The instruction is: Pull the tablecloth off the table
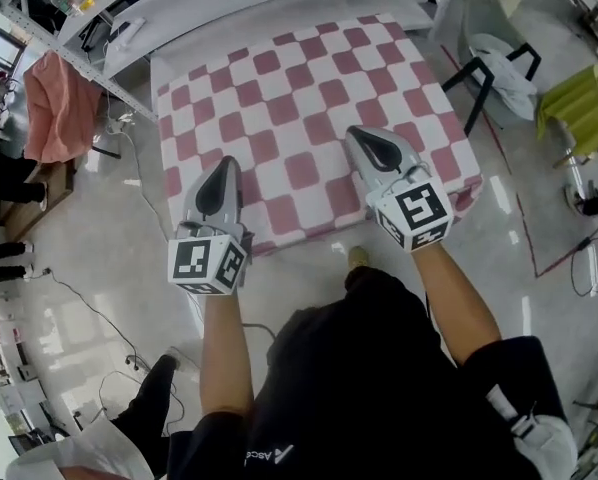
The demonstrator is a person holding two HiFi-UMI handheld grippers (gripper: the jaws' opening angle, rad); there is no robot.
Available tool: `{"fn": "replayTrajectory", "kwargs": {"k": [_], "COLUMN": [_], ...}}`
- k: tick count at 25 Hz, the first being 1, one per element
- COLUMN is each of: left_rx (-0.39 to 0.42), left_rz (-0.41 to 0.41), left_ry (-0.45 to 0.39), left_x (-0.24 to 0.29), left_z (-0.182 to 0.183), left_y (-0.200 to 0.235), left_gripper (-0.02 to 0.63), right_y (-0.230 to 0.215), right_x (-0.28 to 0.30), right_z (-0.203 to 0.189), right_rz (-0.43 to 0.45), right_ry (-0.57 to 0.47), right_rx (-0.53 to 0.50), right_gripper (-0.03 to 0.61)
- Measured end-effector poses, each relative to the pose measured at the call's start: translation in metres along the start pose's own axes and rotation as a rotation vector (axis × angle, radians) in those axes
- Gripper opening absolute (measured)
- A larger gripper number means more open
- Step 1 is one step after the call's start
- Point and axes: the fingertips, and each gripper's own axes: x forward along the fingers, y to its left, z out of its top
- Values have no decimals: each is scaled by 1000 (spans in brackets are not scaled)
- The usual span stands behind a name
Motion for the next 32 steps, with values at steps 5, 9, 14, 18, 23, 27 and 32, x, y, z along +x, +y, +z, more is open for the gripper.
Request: {"fn": "replayTrajectory", "kwargs": {"k": [5,9,14,18,23,27,32], "left_rx": [-34,-78,-127,-171,-211,-229,-212], "left_rz": [108,158,199,232,289,310,326], "left_ry": [71,163,285,375,474,569,705], "left_x": [46,69,82,91,103,111,117], "left_z": [-15,-44,-88,-121,-151,-178,-213], "left_y": [18,31,51,70,92,109,124], "left_gripper": [11,12,27,135,210,239,255], "right_y": [-39,-59,-74,-80,-101,-118,-138], "right_x": [38,58,76,88,99,111,124], "right_z": [-28,-55,-88,-117,-155,-179,-206], "right_rz": [60,78,72,62,-12,-71,-109], "right_ry": [90,156,243,346,486,567,673], "right_rx": [28,37,62,75,119,168,205], "right_gripper": [0,2,2,152,250,285,319]}}
